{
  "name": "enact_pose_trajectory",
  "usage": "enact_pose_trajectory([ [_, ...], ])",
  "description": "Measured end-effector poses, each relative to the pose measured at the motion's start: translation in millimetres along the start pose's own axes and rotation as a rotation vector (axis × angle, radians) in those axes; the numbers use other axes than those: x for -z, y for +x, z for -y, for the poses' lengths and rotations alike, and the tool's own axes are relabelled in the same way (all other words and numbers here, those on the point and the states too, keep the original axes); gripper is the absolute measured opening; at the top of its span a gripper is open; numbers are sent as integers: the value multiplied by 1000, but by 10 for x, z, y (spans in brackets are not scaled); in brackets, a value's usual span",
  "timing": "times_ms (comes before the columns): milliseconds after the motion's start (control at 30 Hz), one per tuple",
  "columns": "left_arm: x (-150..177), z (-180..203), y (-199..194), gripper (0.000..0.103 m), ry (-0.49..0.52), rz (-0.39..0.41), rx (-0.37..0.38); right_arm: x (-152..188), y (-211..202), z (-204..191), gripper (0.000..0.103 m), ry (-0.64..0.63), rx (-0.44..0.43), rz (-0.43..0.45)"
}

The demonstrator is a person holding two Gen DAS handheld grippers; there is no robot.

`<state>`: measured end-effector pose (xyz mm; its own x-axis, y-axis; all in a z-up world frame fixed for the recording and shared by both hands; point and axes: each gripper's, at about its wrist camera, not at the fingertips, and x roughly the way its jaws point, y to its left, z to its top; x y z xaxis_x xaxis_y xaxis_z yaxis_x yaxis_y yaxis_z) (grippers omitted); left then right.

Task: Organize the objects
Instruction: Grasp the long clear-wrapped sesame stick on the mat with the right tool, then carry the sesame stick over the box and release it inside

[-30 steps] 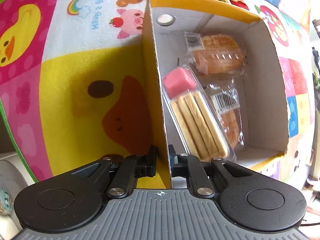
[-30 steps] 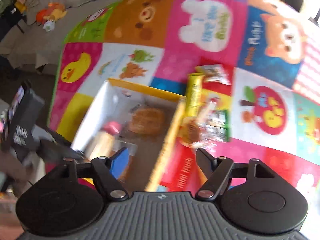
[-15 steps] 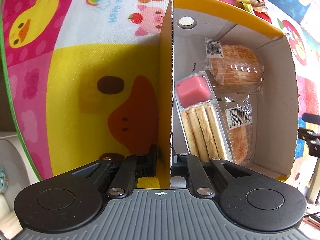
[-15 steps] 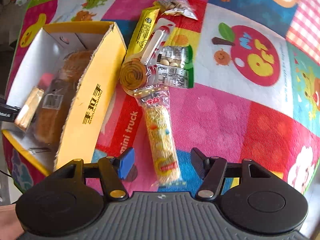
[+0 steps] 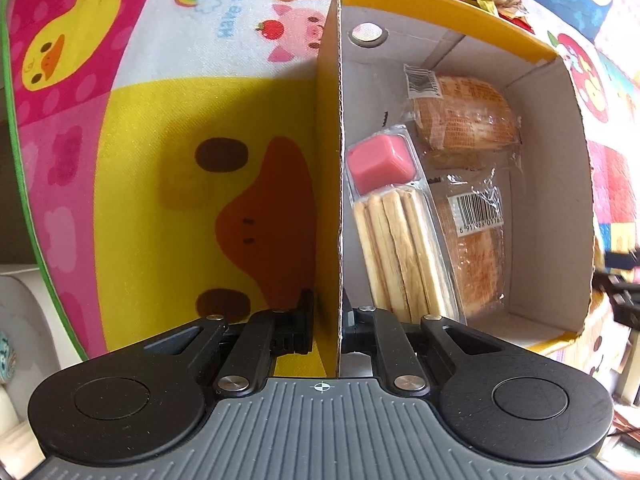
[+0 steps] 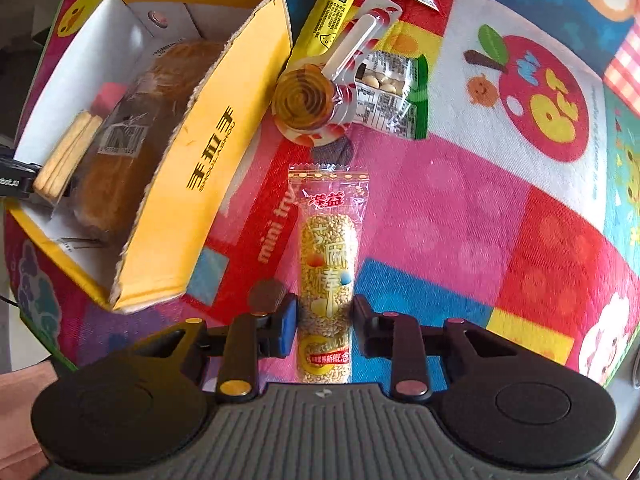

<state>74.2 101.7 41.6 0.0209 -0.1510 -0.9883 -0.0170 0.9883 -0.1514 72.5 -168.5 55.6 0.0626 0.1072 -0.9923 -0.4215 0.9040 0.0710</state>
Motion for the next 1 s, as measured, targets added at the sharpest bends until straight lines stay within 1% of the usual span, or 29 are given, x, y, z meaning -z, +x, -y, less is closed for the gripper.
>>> enact_pose_trajectory([
  [100,-10,26,4,12,43,6,6,268,-251,-46,29,91,-29,8],
  [200,-49,81,19,11,103,9,-5,461,-590,-210,28,159,-68,32],
  [367,-122,163,2,10,168,18,-18,563,-1228,-412,28,230,-123,94],
  [467,-136,159,8,11,189,18,-4,554,-1526,-486,28,262,-128,149],
  [567,-152,145,9,12,205,21,11,483,-1808,-559,28,287,-133,221],
  [767,-143,150,19,13,225,27,26,101,-2142,-685,28,301,-183,350],
  [900,-130,97,20,13,217,26,40,-97,-2113,-813,29,289,-153,386],
  [1000,-143,36,9,13,199,25,52,-154,-1948,-847,35,313,-169,366],
])
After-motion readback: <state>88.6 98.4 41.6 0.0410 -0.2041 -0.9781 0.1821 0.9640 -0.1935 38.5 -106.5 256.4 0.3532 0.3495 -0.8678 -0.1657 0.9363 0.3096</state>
